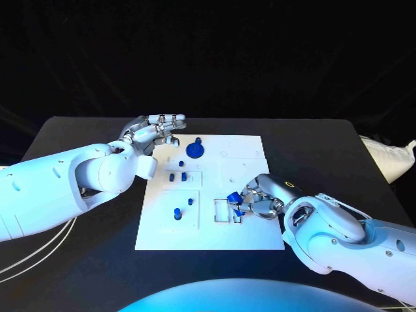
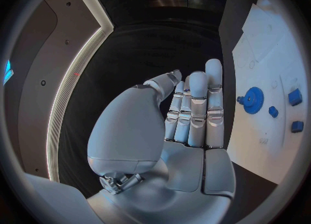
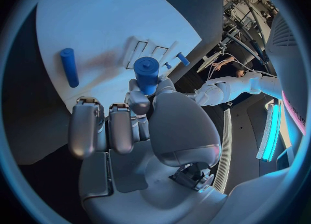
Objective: Assemble the parts on the task board
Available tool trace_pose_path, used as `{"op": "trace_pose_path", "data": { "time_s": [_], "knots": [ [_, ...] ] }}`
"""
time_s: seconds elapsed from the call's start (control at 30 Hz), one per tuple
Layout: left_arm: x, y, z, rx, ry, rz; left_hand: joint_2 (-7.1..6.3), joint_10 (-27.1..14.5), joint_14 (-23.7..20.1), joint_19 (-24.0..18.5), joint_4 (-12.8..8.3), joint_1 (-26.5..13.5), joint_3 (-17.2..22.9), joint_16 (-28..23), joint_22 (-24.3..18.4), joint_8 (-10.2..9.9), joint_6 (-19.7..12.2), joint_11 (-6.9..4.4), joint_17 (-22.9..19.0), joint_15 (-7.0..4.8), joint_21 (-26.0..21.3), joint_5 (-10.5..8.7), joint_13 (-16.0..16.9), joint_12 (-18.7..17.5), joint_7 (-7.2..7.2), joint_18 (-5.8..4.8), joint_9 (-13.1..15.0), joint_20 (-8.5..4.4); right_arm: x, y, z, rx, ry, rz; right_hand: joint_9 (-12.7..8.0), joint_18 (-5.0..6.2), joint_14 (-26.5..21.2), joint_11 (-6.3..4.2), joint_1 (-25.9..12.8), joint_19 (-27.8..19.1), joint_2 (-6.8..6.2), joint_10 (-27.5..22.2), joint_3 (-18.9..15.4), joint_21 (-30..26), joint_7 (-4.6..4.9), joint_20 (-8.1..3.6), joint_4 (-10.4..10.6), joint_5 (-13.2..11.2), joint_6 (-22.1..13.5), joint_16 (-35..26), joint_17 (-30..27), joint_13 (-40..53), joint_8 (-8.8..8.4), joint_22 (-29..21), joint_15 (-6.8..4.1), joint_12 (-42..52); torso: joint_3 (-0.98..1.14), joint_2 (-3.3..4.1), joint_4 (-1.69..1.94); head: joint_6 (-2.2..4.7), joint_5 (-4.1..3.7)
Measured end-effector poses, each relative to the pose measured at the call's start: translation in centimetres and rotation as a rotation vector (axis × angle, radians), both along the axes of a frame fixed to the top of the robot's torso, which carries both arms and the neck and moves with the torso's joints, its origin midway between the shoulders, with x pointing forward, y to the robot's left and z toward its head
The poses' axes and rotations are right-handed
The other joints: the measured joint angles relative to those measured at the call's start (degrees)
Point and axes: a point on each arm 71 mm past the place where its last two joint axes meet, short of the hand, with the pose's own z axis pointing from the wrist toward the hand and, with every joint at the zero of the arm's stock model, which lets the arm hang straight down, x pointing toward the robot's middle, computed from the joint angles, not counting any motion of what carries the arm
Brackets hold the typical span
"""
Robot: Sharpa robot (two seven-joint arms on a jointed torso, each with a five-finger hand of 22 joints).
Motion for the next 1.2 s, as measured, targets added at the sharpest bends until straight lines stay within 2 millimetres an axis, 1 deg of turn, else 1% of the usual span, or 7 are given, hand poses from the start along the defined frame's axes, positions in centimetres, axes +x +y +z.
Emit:
{"op": "trace_pose_path", "data": {
  "time_s": [0.27,0.37,0.73,0.8,1.0,1.1,1.2],
  "knots": [
    [0.0,-0.2,0.0,-0.002,0.000,-0.004,0.00,0.0,0.0,0.0,0.0,0.0,0.0,0.0,0.0,0.0,0.0,0.00,0.0,0.00,0.0,0.00,0.0,0.0,0.00,0.00,0.0,0.00,0.2,1.4,-0.5,0.008,0.056,0.025,0.0,0.00,0.0,0.01,-1.4,0.0,1.43,0.0,-1.0,0.2,0.00,0.00,0.0,-1.2,0.0,0.0,0.1,0.4,0.00,0.1,0.00,-0.3,0.00,0.03,-0.02,-0.04,0.08],
    [0.0,-0.2,0.0,-0.002,0.001,-0.005,0.00,0.0,0.0,0.0,0.0,0.0,0.0,0.0,0.0,0.0,0.0,0.00,0.0,0.00,0.0,0.00,0.0,0.0,0.00,0.00,0.0,0.00,0.3,1.7,-0.5,0.001,0.071,0.034,3.1,0.00,0.0,0.01,-2.4,0.0,2.38,0.0,-1.6,0.2,-0.02,0.00,0.1,-1.9,0.0,0.0,0.1,0.7,0.00,0.1,-0.03,-0.3,-0.01,0.03,-0.02,-0.05,0.16],
    [0.0,-0.3,0.0,-0.002,0.001,-0.007,0.00,0.0,-0.2,0.0,-0.2,0.0,-0.2,0.0,-0.1,0.2,0.0,0.00,-0.1,-0.20,0.0,0.00,0.0,0.2,0.00,0.00,0.0,0.00,0.6,2.3,-0.9,-0.026,0.107,0.061,4.0,-0.01,0.2,-0.22,-3.4,0.0,2.43,0.3,-2.5,0.2,-0.50,0.01,0.0,-3.2,0.5,0.0,0.0,1.0,0.50,0.2,-0.21,-0.8,-0.01,0.04,-0.06,-0.20,0.42],
    [0.0,-0.3,0.0,-0.002,0.001,-0.006,0.00,0.0,-0.2,0.0,-0.2,0.0,-0.2,0.0,-0.1,0.2,0.0,0.00,-0.1,-0.20,0.0,0.00,0.0,0.2,0.00,0.00,0.0,0.00,0.7,2.4,-1.0,-0.029,0.110,0.062,4.5,0.00,0.2,-0.29,-4.2,0.0,2.41,0.3,-3.3,0.2,-0.65,0.01,0.0,-4.8,0.7,0.0,0.0,0.8,0.74,0.1,-0.21,-1.5,0.00,0.04,-0.07,-0.23,0.47],
    [0.0,-0.4,0.0,-0.002,0.001,-0.007,0.00,0.0,-0.2,0.0,-0.2,0.0,-0.2,0.0,-0.1,0.2,0.0,-0.02,-0.1,-0.20,0.0,0.00,0.0,0.2,0.00,0.00,0.0,0.00,0.8,2.4,-1.1,-0.038,0.107,0.063,5.4,0.00,0.2,0.12,-8.0,-0.2,0.36,-1.4,-7.0,0.2,-0.07,-0.20,0.1,-13.3,-0.2,0.2,0.3,-1.7,0.47,-0.4,-0.21,-5.6,-0.01,0.03,-0.10,-0.28,0.52],
    [0.0,-0.4,0.0,-0.002,0.002,-0.007,0.00,-0.2,-0.2,0.0,-0.2,0.0,-0.2,0.0,-0.1,0.2,0.0,-0.21,-0.1,-0.20,0.0,0.00,0.0,0.2,0.00,0.00,0.0,0.00,0.9,2.4,-1.1,-0.041,0.102,0.063,5.7,-0.01,0.2,0.21,-8.9,-0.2,-0.15,-1.9,-7.3,0.1,0.07,-0.20,0.0,-15.2,-0.5,0.2,0.3,-2.8,0.24,-0.6,-0.21,-7.4,0.01,0.03,-0.10,-0.32,0.53],
    [0.0,-0.4,0.0,-0.002,0.002,-0.007,0.00,-0.2,-0.2,0.0,-0.2,0.0,-0.2,0.0,-0.1,0.2,0.0,-0.21,-0.1,-0.20,0.0,0.00,0.0,0.2,0.00,0.00,0.0,0.00,0.9,2.4,-1.0,-0.044,0.096,0.065,5.9,-0.01,0.2,0.42,-9.1,-0.2,-0.28,-2.1,-7.3,-0.1,0.07,-0.20,0.0,-15.8,-0.5,0.2,0.2,-3.2,0.24,-0.7,-0.21,-8.1,0.03,0.03,-0.11,-0.34,0.53]
  ]
}}
